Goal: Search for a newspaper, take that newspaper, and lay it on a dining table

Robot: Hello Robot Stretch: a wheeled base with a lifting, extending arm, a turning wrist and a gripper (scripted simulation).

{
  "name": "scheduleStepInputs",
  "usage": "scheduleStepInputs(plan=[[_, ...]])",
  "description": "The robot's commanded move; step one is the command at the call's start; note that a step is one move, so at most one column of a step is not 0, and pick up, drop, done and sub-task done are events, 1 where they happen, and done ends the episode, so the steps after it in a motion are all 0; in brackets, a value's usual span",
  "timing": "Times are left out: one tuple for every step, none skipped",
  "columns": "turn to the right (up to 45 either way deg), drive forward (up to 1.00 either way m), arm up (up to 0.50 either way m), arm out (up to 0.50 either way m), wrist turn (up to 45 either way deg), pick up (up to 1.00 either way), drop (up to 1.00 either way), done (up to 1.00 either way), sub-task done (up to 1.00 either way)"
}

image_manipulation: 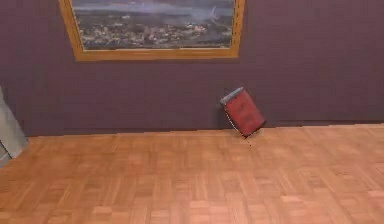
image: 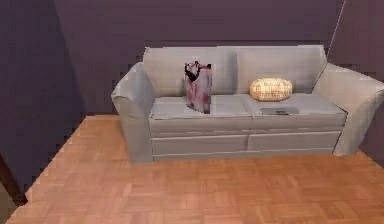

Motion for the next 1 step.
scheduleStepInputs(plan=[[0.0,1.00,0.00,0.00,0.0,0.00,0.00,0.00,0.00]])
